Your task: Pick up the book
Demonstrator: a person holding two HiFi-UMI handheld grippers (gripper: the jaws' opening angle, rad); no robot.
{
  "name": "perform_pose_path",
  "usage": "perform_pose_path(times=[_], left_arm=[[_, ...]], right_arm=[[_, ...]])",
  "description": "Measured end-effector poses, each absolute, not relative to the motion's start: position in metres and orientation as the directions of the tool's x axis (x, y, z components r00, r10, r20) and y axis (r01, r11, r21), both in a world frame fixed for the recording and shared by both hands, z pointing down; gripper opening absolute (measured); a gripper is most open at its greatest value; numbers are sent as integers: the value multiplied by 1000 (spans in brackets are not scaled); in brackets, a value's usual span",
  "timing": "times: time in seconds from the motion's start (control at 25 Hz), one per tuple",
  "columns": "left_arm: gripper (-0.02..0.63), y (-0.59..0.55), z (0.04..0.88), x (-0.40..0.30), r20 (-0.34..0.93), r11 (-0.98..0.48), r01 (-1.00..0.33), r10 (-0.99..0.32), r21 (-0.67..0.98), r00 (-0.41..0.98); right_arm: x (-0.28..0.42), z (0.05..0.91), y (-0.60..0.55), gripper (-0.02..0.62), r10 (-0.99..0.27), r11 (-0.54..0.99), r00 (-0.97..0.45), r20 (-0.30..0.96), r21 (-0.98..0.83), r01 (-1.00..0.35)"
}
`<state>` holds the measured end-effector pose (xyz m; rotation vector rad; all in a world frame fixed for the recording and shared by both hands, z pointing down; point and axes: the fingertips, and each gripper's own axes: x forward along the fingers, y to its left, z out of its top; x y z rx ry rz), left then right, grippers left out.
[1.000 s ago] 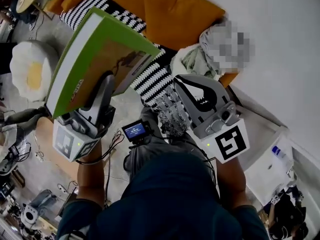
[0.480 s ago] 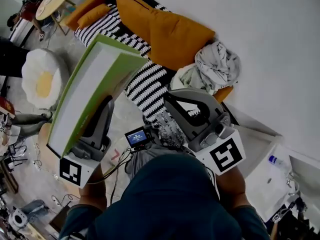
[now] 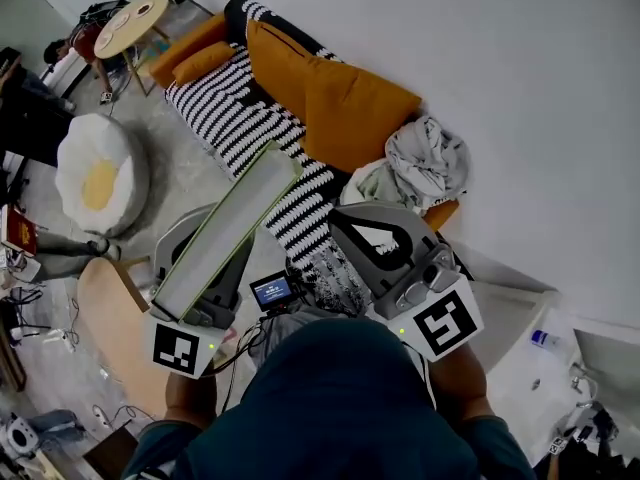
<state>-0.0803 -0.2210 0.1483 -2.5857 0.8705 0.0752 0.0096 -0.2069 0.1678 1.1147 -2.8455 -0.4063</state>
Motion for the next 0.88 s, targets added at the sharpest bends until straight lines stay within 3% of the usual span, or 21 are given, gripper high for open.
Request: perform_pose_path(times=[0.88], left_arm=[[115, -208, 155, -65, -172, -762, -581, -556, -285, 813]], right_arm=[[27, 168, -179, 12, -682, 703, -731, -8, 267, -659]])
